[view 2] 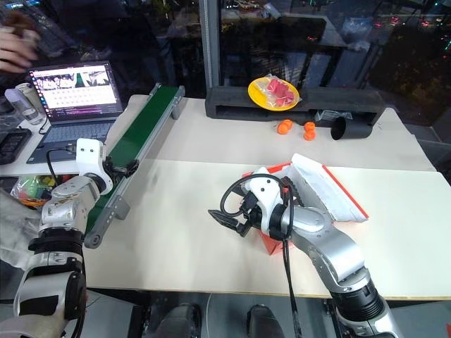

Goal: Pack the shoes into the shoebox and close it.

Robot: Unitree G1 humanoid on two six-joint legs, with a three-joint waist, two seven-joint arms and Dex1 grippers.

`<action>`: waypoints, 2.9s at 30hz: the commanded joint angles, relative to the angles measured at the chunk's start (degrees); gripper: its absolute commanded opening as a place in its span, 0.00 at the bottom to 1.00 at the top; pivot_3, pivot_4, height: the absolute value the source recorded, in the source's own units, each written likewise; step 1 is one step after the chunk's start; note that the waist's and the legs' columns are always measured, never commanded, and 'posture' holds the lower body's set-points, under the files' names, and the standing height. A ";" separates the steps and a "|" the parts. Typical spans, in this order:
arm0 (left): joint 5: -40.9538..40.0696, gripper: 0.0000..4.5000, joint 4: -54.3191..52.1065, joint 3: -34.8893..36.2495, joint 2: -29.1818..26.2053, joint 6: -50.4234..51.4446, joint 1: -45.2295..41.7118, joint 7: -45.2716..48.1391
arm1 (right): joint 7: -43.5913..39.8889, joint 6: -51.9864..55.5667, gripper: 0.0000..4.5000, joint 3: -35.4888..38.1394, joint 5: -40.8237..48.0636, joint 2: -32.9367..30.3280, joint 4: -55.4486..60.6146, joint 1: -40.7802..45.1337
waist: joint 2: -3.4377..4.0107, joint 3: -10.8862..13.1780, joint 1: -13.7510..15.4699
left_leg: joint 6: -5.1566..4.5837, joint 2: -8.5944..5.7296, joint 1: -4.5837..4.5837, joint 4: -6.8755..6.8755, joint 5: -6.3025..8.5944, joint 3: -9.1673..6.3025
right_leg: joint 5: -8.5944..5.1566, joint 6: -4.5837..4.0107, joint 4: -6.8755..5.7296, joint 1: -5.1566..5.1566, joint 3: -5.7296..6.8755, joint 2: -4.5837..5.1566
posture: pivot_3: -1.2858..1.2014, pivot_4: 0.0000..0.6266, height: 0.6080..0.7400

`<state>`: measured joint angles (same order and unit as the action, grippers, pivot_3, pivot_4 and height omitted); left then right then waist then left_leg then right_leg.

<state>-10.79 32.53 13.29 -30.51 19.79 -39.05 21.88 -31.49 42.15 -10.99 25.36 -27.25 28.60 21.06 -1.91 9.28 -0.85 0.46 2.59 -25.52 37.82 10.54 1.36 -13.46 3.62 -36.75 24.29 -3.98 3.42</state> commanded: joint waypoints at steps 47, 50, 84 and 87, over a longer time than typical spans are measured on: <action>3.27 1.00 -2.68 -3.57 -7.58 19.66 -9.36 2.94 | 3.23 -0.26 0.99 1.00 -3.82 4.44 -1.65 1.44 | -0.04 0.02 -0.04 | 0.00 -0.01 0.00 0.02 0.00 -0.01 | 0.00 0.00 -0.07 0.01 0.00 -0.01 | 0.52 0.24 0.84; 4.16 1.00 -3.01 -4.39 -8.31 18.92 -11.10 2.78 | 3.46 -0.33 0.99 1.01 -3.83 4.59 -1.74 1.31 | -0.04 0.02 0.00 | 0.00 -0.02 0.01 0.02 0.00 -0.01 | 0.00 0.00 -0.07 0.00 0.00 -0.01 | 0.52 0.24 0.84; 7.32 0.33 -1.91 -8.35 -5.82 18.73 -6.51 2.26 | 4.58 0.75 1.00 2.58 -3.31 5.96 -1.28 1.95 | -0.01 -0.02 0.28 | 0.07 -0.04 0.24 0.06 -0.07 0.01 | 0.00 -0.02 -0.31 -0.13 -0.02 0.01 | 0.52 0.24 0.84; 7.45 0.30 -1.18 -8.19 -5.47 18.77 -7.22 1.58 | 4.67 0.75 1.00 2.75 -3.35 6.04 -1.37 2.15 | -0.01 -0.02 0.31 | 0.06 -0.04 0.26 0.06 -0.08 0.01 | 0.00 -0.02 -0.34 -0.12 -0.02 0.00 | 0.52 0.24 0.84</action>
<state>-3.57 30.93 5.03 -36.44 37.84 -45.21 23.79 -27.03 42.97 -9.85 21.54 -21.20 25.31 21.93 -1.91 9.26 -0.55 0.52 2.56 -25.26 37.88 10.45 1.37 -13.46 3.60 -37.10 24.17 -4.00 3.42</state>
